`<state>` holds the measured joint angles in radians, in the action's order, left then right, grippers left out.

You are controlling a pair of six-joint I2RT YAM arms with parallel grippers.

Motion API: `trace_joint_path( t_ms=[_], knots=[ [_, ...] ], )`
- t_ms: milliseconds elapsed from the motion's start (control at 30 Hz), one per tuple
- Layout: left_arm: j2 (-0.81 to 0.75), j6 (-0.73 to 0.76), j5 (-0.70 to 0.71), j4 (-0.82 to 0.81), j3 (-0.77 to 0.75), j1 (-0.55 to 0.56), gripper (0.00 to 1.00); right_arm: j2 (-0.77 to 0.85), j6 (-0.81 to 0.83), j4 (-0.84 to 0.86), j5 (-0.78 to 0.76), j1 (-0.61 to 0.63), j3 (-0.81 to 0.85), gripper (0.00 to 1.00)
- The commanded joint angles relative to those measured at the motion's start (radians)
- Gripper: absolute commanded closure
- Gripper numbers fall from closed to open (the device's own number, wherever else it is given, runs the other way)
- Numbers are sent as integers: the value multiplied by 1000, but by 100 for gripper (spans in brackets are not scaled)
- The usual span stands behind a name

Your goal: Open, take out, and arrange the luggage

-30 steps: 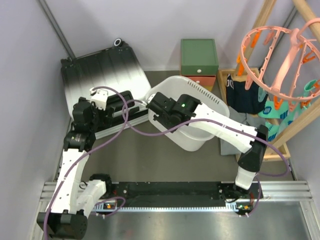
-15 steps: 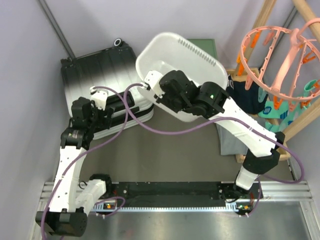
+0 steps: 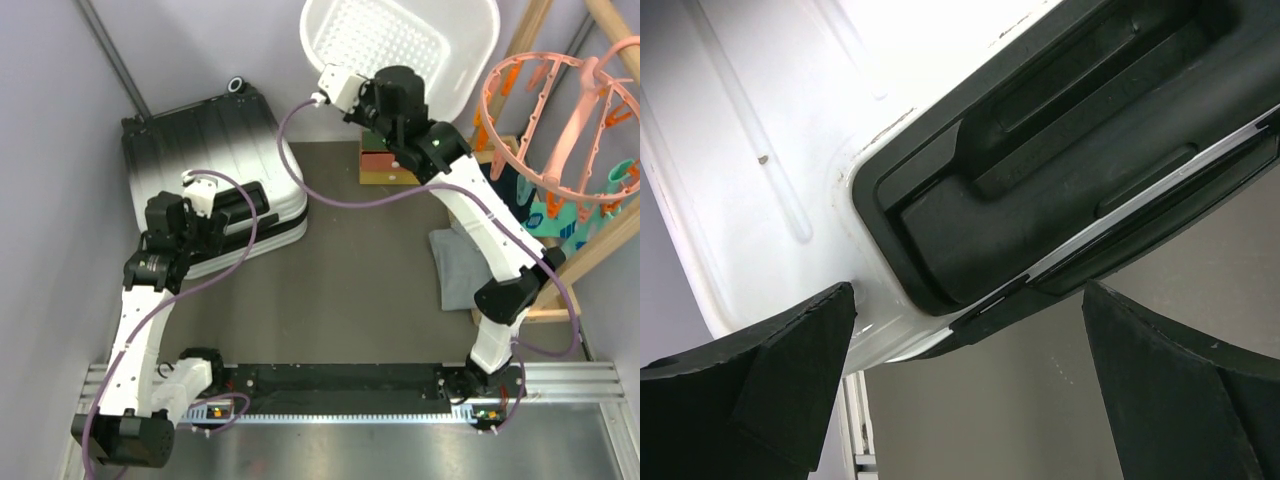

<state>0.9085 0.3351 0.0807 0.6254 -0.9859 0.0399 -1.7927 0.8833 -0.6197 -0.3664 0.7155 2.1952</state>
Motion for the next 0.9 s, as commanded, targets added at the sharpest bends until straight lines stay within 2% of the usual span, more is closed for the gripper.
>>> trace_joint_path(
  t_ms=[0,167,333,400,667,700,733,800,833,867],
  knots=[
    [13,-18,-15,10,-13,-5,1,-17,158,216,202,-89,41,100],
    [20,-16,-9,4,-2,-5,1,-31,213,164,339,-143,26,100],
    [21,-15,-7,0,7,-5,1,-28,285,126,304,-191,-29,100],
    [23,-15,-6,2,10,-5,1,-16,312,100,331,-215,-52,95],
    [32,-22,-7,-3,12,-5,1,-19,376,139,279,-278,-144,96],
    [35,-24,-7,-1,10,-5,1,-25,384,146,267,-284,-150,93],
    [32,-22,-9,0,7,-5,1,-25,385,161,264,-290,-156,84],
    [33,-22,-9,5,6,-5,1,-19,382,178,273,-292,-172,80],
    [36,-22,-9,7,4,-5,1,-20,372,186,280,-291,-172,69],
    [36,-22,-7,7,3,-5,1,-19,364,199,288,-291,-172,65]
  ],
)
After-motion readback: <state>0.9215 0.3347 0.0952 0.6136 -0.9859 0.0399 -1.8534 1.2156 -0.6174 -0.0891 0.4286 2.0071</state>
